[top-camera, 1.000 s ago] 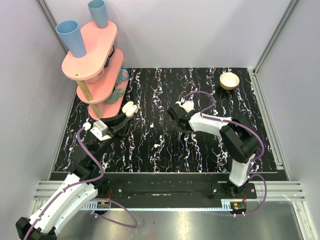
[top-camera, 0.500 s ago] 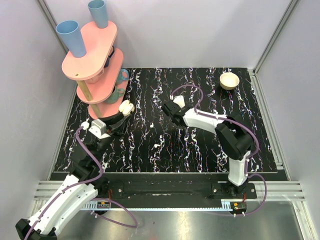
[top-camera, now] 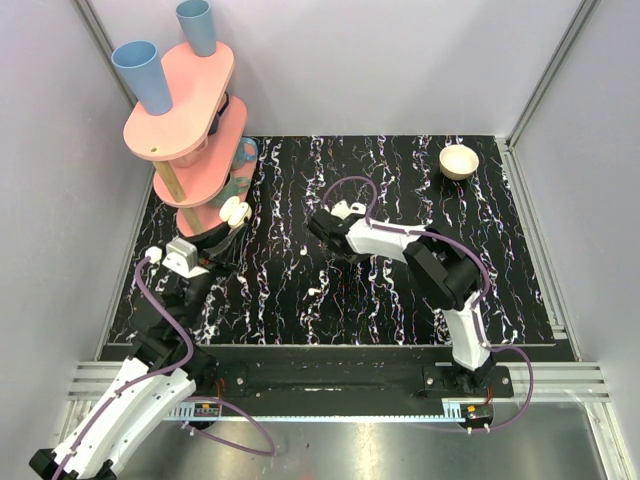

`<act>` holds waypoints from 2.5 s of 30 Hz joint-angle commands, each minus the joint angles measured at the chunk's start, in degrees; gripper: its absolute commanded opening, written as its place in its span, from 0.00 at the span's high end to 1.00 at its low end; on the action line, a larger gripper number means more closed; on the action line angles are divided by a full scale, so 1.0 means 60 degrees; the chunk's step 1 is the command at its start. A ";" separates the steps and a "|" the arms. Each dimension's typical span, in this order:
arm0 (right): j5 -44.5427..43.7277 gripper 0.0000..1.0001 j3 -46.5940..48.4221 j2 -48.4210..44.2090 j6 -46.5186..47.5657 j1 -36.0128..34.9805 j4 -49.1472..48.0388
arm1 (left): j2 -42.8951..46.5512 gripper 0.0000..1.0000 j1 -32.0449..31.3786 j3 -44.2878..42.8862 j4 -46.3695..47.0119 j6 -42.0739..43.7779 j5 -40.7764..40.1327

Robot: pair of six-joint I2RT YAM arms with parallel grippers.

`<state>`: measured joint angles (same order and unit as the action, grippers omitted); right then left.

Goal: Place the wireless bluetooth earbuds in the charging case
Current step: Adjust the right earbud at the center of the board, then pick up the right earbud from the center of the board.

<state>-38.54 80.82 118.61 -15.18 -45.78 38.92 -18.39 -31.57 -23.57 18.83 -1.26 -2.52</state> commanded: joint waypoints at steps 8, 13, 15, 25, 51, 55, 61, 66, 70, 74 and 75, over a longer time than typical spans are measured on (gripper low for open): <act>0.0037 0.68 0.1208 0.0930 0.0274 -0.0573 0.0545 | 0.0092 1.00 -0.0026 -0.0407 0.0025 0.0136 -0.0458; 0.0198 0.64 0.1223 0.0521 0.0069 -0.0573 0.0326 | 0.0004 1.00 -0.0026 -0.0393 0.0055 0.0151 -0.0444; 0.0300 0.63 0.1296 0.0331 -0.0004 -0.0588 0.0311 | -0.0054 1.00 -0.0026 -0.0363 0.0099 0.0151 -0.0414; 0.1106 0.57 0.0931 -0.0797 -0.0736 -0.0573 -0.0390 | -0.0055 1.00 -0.0041 -0.0378 0.0084 0.0136 -0.0414; 0.3993 0.53 -0.1692 -0.2219 -0.2686 0.1448 -0.2957 | -0.0816 1.00 -0.0026 -0.0583 0.0275 0.0151 0.0860; 0.3861 0.54 -0.1575 -0.2058 -0.2553 0.1434 -0.2795 | -0.0889 1.00 -0.0026 -0.0612 0.0275 0.0136 0.0904; 0.3524 0.54 -0.1531 -0.1838 -0.2626 0.1477 -0.2473 | -0.0890 1.00 -0.0026 -0.0598 0.0289 0.0151 0.0860; 0.3538 0.54 -0.1516 -0.1736 -0.2641 0.1507 -0.2399 | -0.0904 1.00 -0.0026 -0.0598 0.0304 0.0151 0.0846; 0.3509 0.54 -0.1560 -0.1736 -0.2670 0.1551 -0.2341 | -0.0904 1.00 -0.0026 -0.0612 0.0289 0.0151 0.0816; 0.3538 0.56 -0.1575 -0.1662 -0.2641 0.1551 -0.2297 | -0.0919 1.00 -0.0026 -0.0612 0.0319 0.0151 0.0816; 0.3524 0.56 -0.1575 -0.1648 -0.2626 0.1580 -0.2268 | -0.0919 1.00 -0.0026 -0.0612 0.0304 0.0136 0.0831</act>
<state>-15.64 69.76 108.14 -31.14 -36.84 24.69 -23.49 -31.57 -24.43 17.63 -1.04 1.54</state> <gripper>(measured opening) 0.454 0.318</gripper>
